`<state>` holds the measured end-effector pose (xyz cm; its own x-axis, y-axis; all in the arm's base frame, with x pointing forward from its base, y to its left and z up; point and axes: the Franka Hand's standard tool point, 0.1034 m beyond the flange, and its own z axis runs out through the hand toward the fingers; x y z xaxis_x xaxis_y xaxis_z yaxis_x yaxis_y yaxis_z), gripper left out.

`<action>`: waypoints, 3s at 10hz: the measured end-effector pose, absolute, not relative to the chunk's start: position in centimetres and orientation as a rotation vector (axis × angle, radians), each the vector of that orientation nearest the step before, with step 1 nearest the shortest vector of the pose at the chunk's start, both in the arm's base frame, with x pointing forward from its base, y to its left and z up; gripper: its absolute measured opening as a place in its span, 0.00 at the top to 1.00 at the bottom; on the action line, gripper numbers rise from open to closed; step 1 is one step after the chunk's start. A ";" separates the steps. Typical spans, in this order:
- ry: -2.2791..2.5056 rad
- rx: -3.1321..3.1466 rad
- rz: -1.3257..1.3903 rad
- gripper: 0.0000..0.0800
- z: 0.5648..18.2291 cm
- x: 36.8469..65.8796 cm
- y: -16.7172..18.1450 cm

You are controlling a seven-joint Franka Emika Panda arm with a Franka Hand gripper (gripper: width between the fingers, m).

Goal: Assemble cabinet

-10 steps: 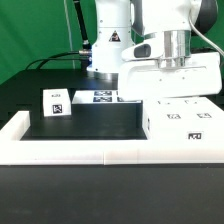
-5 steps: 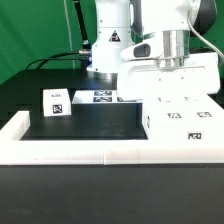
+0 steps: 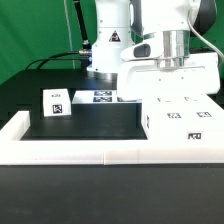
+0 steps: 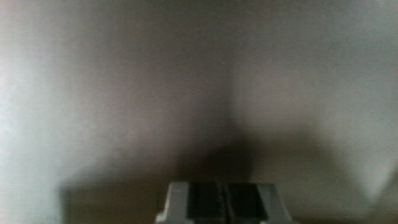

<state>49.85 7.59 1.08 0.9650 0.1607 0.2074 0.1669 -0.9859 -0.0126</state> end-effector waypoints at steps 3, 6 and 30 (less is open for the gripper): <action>-0.260 -3.079 -0.266 0.99 3.6 50.1 7.8; -0.272 -3.072 -0.291 1.00 5.8 50.7 8.0; -0.325 -3.048 -0.120 1.00 12.8 53.7 8.2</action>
Offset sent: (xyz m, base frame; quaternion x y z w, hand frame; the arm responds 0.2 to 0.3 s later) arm 0.0049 0.0004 0.0352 0.0049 0.0022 -0.0090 0.9999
